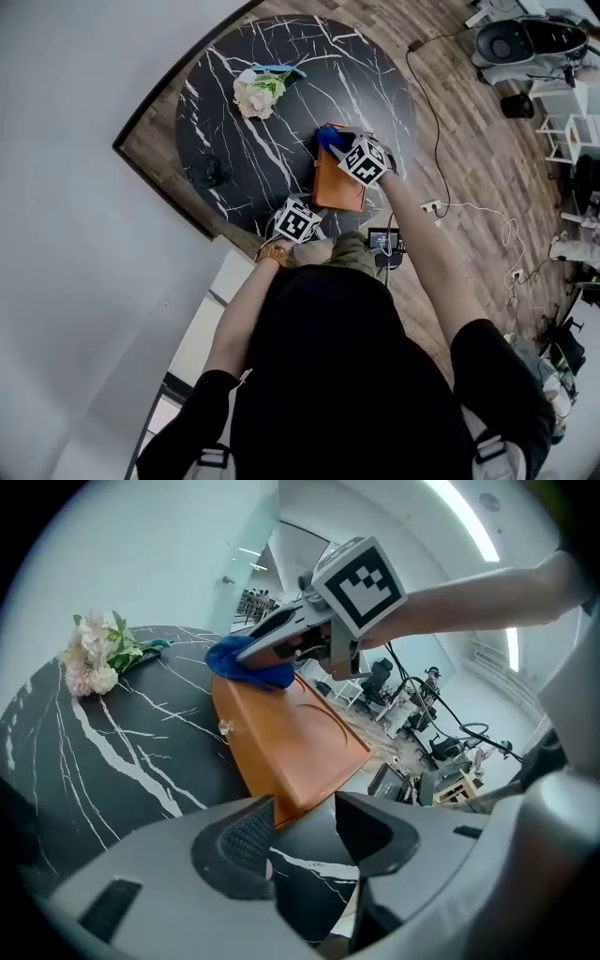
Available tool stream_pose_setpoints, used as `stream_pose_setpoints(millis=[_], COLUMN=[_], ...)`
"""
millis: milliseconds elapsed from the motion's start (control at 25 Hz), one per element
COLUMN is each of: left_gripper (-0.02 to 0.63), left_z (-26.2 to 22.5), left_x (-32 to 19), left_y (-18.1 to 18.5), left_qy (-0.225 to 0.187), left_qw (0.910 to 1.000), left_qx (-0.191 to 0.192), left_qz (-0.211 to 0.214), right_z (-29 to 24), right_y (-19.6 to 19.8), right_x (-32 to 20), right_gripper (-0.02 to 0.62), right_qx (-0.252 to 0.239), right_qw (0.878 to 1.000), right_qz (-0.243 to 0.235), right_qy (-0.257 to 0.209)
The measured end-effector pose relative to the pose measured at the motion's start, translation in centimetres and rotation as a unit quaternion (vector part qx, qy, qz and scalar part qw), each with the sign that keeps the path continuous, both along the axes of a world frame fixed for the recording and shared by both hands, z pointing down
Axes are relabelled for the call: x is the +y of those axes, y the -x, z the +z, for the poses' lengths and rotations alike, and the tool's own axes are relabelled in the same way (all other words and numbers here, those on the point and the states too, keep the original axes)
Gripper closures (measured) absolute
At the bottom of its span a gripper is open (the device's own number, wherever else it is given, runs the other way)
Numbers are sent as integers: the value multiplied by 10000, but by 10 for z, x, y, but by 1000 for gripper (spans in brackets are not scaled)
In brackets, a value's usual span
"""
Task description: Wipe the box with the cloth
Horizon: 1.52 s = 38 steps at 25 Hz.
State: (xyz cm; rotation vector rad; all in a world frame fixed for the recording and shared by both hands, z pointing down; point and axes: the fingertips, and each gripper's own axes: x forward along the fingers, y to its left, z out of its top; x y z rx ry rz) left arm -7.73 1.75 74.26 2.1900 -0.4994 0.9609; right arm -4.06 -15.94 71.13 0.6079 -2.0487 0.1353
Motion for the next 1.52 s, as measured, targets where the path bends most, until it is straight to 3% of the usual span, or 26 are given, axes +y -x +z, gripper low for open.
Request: stream_pose_setpoints(millis=[120, 720, 880, 960, 1040, 1200, 1320, 1440, 1520], left_gripper=[403, 397, 394, 394, 394, 393, 391, 391, 391], left_z=[2, 7, 7, 2, -10, -23, -24, -23, -20], left_x=[-2, -1, -1, 0, 1, 1, 4, -1, -6], left_y=[0, -1, 3, 6, 7, 7, 5, 9, 7], left_qy=[-94, 217, 243, 227, 172, 178, 343, 628, 731], left_qw=[9997, 9995, 9992, 9990, 9987, 9977, 9961, 9912, 9894], left_qx=[-201, -88, -57, 31, 154, 310, 374, 489, 479], left_qz=[69, -197, -297, -373, -448, -579, -722, -1056, -1160], right_z=[0, 0, 1, -3, -19, -52, -43, -19, -7], right_y=[7, 43, 48, 47, 40, 7, -28, -47, -50], right_x=[17, 140, 156, 158, 146, 67, 15, -10, -15], right_gripper=[485, 485, 485, 485, 483, 483, 483, 483, 483], right_qx=[-107, -587, -806, -1081, -1376, -1494, -879, -194, -34], right_qw=[9999, 9956, 9903, 9819, 9759, 9864, 9961, 9998, 10000], right_qz=[1, -577, -636, -740, -803, -293, -31, -18, -18], right_qy=[69, 458, 936, 1365, 1492, 627, 82, -17, -31])
